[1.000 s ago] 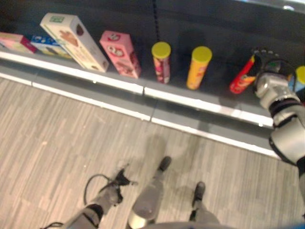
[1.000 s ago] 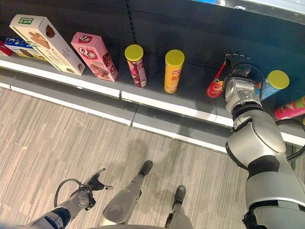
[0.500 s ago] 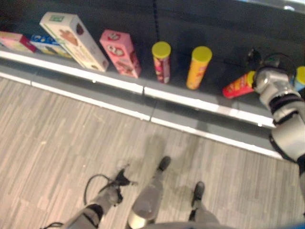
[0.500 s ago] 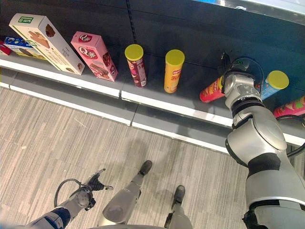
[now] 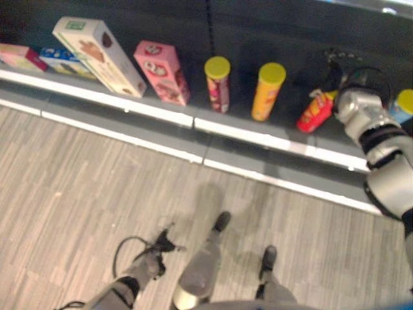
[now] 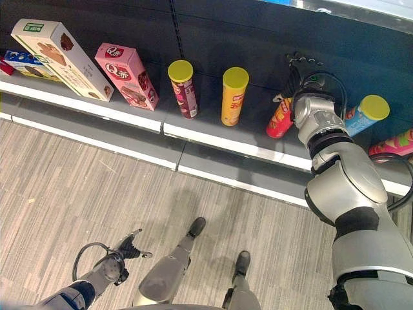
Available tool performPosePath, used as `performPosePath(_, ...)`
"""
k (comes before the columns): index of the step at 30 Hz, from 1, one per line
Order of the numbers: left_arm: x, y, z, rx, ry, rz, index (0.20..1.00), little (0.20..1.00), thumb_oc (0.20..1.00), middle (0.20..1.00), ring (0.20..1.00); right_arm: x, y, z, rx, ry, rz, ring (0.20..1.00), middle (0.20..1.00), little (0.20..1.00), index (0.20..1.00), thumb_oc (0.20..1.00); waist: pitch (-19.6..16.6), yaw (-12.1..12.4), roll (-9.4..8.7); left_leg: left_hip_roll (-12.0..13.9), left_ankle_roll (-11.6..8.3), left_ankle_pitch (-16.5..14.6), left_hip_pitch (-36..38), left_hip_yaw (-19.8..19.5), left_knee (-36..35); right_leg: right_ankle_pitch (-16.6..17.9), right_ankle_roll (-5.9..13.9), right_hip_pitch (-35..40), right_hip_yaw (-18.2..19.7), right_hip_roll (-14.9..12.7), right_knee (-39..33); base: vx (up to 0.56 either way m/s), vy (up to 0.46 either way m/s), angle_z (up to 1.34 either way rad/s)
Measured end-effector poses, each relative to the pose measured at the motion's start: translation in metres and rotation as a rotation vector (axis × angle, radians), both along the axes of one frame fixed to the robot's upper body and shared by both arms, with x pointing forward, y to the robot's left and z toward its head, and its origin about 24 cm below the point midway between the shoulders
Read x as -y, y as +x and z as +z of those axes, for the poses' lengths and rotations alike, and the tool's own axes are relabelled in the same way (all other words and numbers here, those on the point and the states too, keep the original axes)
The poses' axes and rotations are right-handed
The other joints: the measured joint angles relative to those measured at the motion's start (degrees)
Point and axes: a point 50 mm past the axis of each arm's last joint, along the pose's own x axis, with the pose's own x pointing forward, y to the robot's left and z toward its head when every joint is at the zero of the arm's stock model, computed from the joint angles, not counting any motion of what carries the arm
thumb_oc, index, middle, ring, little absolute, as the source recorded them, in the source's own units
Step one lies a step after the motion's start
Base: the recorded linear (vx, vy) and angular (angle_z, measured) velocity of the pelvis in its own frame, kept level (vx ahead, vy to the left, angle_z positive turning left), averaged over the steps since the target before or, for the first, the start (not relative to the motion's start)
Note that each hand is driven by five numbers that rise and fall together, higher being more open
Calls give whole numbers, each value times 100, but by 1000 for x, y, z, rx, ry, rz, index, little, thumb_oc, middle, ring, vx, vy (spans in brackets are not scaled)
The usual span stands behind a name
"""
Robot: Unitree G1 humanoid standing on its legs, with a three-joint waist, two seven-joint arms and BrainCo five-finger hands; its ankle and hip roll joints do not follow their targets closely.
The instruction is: Put the goods on the table back onto the shelves and tidy them up.
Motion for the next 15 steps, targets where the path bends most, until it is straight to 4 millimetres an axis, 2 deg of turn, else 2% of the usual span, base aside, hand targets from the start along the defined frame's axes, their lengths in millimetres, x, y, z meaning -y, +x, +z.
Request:
performPosePath(9,-1,-1,0,-1,7,6,1000,1000,1000,1000,1000,-1,0,1,19,-1,1,1000,1000,1000,1000,1000,11,-19,-29,4,0,0,55,1,4,3,1,49,6,6,0,0,0,0)
performPosePath(15,-6,-6,-3,-19,21,29,1000,1000,1000,1000,1000,-11,1,6,49,0,46,1000,1000,1000,1000,1000,12,-128,-99,9,-1,-1,105,18,5,13,-3,90,34,7,0,0,1,-1)
